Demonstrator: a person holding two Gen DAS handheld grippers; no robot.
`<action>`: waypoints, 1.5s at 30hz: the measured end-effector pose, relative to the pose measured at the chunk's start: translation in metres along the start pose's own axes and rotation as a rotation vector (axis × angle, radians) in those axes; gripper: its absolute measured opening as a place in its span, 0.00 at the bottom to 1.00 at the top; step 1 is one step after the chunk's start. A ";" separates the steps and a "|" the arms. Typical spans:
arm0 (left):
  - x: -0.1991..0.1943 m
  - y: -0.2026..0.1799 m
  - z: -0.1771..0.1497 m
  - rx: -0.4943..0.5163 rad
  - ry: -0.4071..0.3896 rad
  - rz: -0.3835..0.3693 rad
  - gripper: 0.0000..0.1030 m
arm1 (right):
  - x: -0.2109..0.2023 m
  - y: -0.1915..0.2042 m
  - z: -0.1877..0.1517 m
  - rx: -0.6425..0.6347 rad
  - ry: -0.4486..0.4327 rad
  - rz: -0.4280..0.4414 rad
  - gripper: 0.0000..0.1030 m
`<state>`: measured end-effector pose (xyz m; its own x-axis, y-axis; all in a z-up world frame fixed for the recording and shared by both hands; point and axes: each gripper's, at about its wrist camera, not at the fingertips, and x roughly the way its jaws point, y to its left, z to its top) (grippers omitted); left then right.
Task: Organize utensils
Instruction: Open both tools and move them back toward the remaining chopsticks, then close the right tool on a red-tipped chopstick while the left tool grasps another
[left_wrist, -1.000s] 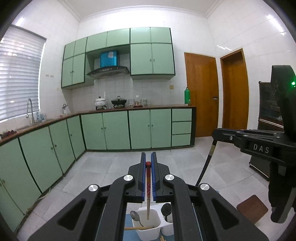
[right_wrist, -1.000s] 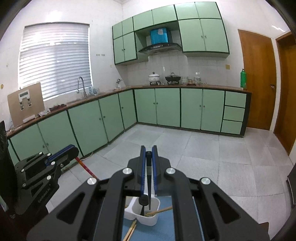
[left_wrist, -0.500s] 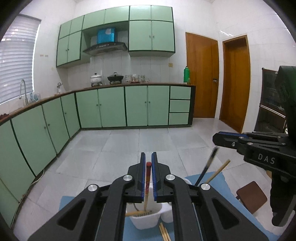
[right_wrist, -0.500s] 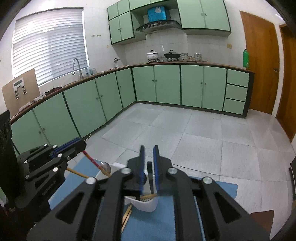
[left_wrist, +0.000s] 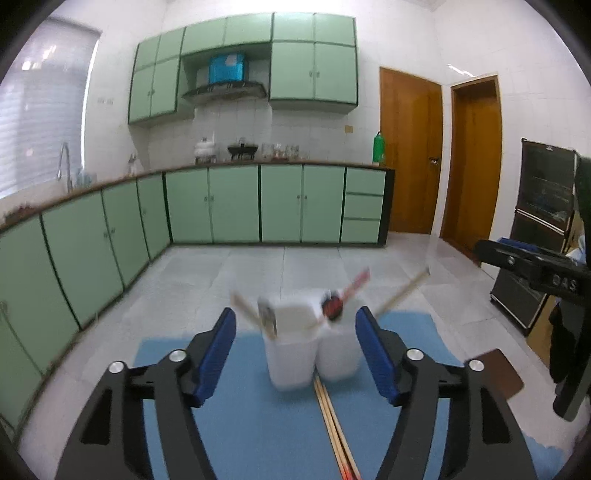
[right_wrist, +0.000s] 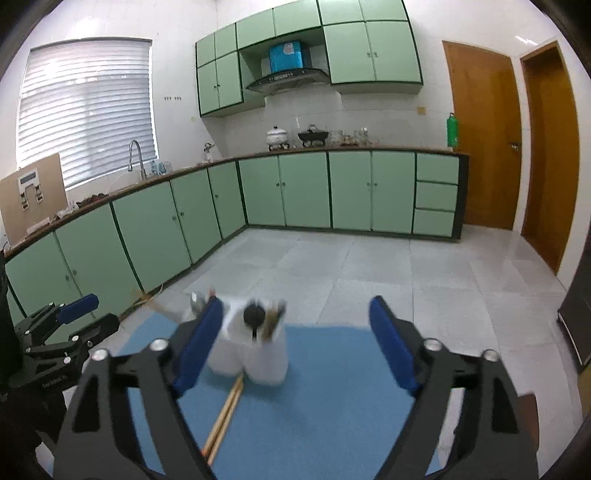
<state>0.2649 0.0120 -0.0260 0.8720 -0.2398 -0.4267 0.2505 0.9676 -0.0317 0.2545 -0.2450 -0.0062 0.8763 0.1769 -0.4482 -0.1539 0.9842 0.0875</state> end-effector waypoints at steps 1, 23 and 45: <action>-0.004 0.000 -0.016 -0.015 0.025 0.003 0.68 | -0.005 0.001 -0.015 0.001 0.011 -0.004 0.83; -0.008 0.030 -0.188 -0.082 0.373 0.140 0.73 | -0.002 0.056 -0.211 0.064 0.335 -0.049 0.90; -0.003 0.043 -0.195 -0.109 0.423 0.160 0.77 | 0.015 0.113 -0.230 -0.043 0.451 -0.011 0.66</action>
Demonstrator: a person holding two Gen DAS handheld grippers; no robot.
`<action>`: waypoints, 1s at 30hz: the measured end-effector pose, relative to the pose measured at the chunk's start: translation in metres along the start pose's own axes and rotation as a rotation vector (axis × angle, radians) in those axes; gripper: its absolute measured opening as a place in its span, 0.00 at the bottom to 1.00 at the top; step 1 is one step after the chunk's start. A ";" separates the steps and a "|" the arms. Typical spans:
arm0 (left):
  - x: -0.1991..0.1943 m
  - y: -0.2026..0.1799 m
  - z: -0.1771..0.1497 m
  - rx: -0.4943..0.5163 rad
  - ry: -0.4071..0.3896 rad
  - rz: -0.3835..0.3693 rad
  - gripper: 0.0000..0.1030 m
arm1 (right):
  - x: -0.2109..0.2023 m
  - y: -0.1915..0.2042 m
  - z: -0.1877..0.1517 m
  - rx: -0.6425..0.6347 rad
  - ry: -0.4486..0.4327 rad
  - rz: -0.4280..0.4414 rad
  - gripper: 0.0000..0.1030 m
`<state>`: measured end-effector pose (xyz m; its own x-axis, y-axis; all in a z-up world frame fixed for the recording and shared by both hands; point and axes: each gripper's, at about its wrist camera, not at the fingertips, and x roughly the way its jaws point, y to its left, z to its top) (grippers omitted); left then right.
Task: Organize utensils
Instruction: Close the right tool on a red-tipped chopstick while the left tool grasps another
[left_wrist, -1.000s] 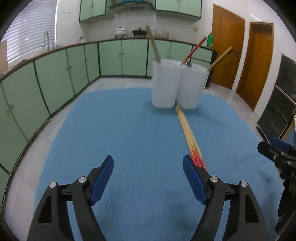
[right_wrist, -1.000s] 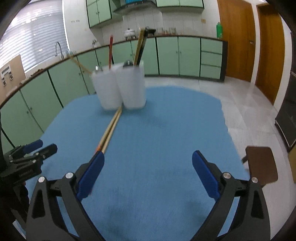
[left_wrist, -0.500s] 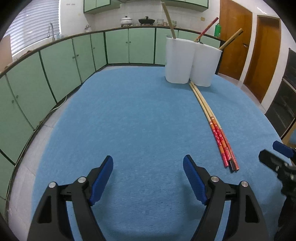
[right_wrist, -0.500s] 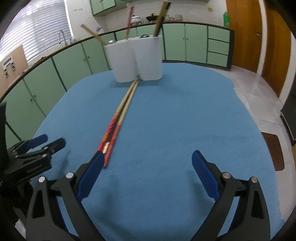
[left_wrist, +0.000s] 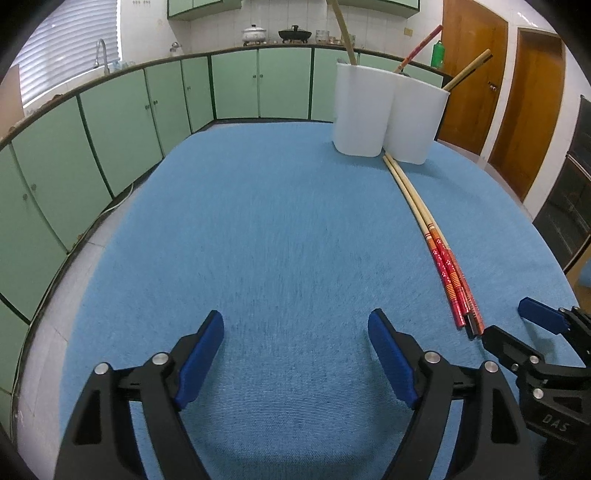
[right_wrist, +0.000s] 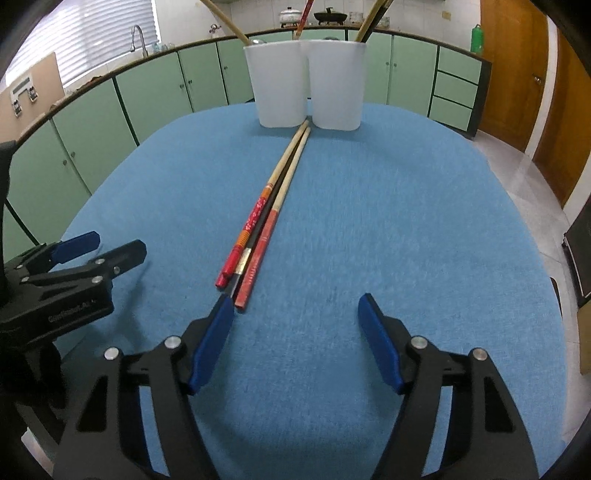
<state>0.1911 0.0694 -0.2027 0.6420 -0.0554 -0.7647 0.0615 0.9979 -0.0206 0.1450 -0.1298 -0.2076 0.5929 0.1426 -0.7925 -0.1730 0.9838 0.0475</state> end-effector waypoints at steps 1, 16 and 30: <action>0.000 0.000 0.000 0.002 0.003 0.001 0.77 | 0.001 0.000 0.001 -0.003 0.000 -0.002 0.66; 0.002 -0.001 -0.002 0.014 0.017 0.012 0.78 | -0.008 -0.030 -0.001 0.071 -0.036 -0.029 0.58; 0.003 -0.001 -0.003 0.025 0.025 0.014 0.78 | 0.003 -0.015 0.004 0.059 -0.009 0.035 0.06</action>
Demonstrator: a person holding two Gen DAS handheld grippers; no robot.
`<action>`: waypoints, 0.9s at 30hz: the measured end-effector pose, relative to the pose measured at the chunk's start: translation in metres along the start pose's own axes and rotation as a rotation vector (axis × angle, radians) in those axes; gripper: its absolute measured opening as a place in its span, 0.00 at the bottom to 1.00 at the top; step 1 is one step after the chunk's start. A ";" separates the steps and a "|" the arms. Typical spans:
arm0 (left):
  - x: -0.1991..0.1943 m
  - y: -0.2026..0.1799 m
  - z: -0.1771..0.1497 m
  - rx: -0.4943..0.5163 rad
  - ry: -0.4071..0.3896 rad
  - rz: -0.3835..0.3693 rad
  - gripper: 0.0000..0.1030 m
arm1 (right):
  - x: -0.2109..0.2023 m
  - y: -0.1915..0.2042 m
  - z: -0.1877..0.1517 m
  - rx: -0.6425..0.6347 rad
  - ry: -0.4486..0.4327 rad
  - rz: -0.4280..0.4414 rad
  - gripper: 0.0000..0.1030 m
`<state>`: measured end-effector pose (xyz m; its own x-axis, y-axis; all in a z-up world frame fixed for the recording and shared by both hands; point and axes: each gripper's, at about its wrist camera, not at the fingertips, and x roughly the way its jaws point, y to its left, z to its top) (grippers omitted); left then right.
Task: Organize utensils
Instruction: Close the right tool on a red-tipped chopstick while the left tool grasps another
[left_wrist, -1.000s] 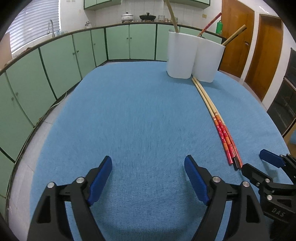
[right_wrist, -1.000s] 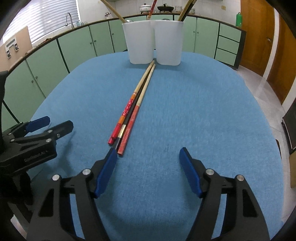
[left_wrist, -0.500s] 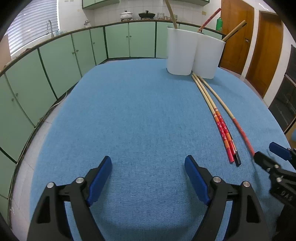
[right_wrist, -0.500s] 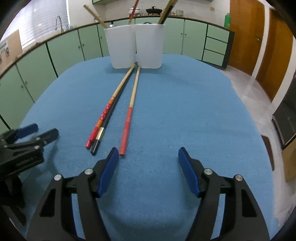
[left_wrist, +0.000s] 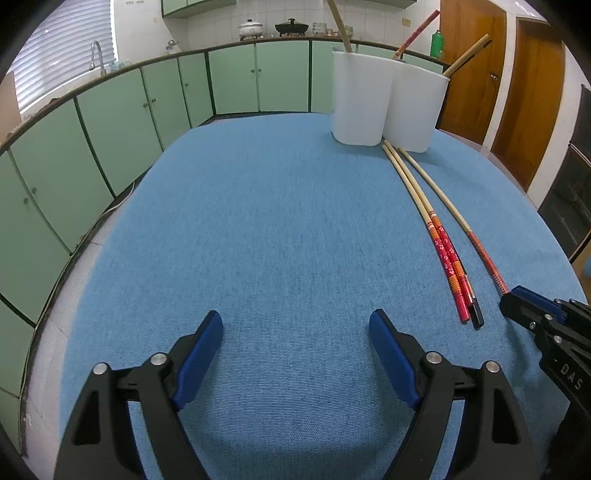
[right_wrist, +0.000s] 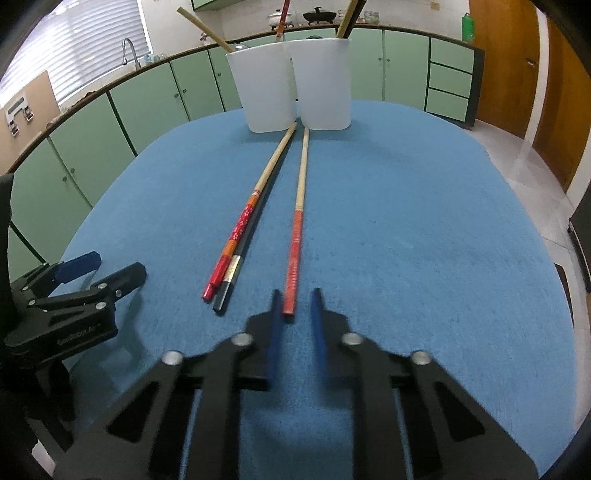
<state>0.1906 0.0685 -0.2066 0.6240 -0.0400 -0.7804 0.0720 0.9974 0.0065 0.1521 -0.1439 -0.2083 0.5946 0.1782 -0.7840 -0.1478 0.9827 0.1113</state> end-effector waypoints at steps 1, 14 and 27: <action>0.000 0.000 0.000 0.001 0.000 -0.002 0.78 | 0.000 -0.001 -0.001 0.004 0.000 0.006 0.06; -0.009 -0.043 0.000 0.039 0.006 -0.143 0.78 | -0.008 -0.045 -0.003 0.065 -0.014 -0.046 0.05; 0.001 -0.071 0.006 0.111 0.031 -0.096 0.79 | -0.009 -0.048 -0.006 0.078 -0.016 -0.029 0.05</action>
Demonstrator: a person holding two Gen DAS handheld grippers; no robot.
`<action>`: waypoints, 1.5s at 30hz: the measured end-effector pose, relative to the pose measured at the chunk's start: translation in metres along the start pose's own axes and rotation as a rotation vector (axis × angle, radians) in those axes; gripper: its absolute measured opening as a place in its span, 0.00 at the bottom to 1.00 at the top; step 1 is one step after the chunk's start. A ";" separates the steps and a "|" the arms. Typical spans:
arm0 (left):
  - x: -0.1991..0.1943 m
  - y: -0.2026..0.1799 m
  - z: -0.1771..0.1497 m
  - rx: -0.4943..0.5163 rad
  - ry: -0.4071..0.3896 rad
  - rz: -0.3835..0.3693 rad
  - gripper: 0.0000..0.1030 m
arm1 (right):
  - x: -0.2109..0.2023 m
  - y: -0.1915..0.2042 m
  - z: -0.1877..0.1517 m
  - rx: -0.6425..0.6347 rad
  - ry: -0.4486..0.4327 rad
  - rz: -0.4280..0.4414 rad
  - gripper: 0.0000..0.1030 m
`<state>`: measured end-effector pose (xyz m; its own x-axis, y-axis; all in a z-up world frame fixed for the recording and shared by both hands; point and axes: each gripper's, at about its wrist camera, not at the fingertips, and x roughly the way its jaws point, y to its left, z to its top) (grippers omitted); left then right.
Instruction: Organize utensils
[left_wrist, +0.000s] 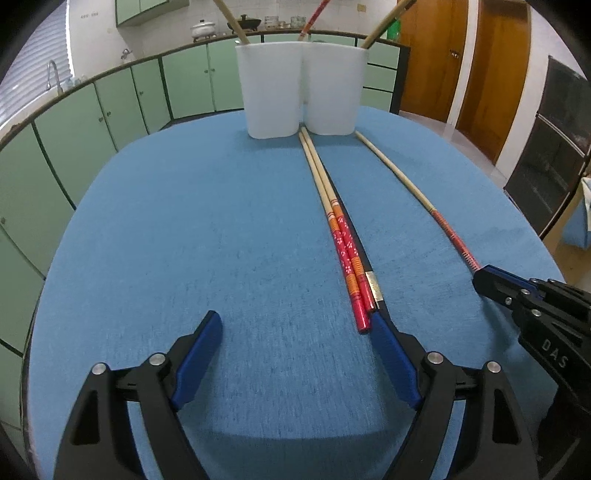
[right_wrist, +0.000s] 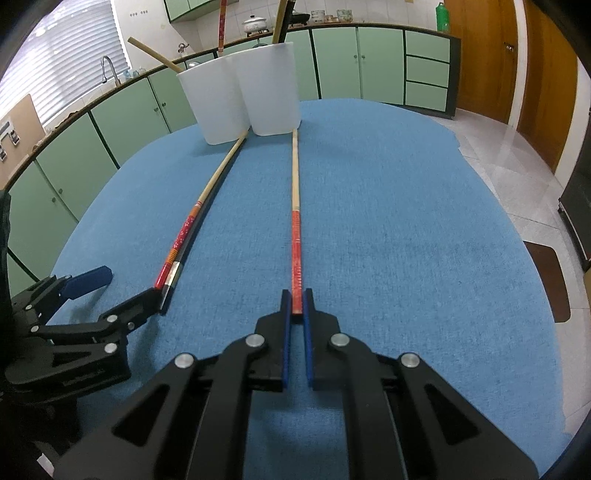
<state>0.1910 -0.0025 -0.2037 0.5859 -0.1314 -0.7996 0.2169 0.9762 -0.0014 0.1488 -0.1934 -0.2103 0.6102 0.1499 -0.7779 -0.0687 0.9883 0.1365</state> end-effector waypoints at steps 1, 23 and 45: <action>0.000 0.001 0.000 -0.003 0.000 0.002 0.79 | 0.000 0.000 0.000 0.001 0.000 0.002 0.05; -0.015 0.023 -0.014 -0.058 -0.022 0.022 0.72 | -0.009 -0.006 -0.005 -0.025 0.002 0.060 0.27; -0.025 0.006 -0.005 -0.044 -0.061 -0.042 0.06 | -0.013 -0.003 -0.001 -0.046 -0.016 0.023 0.05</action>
<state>0.1741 0.0079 -0.1866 0.6236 -0.1809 -0.7605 0.2080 0.9762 -0.0617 0.1404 -0.1986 -0.2006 0.6207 0.1727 -0.7648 -0.1187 0.9849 0.1260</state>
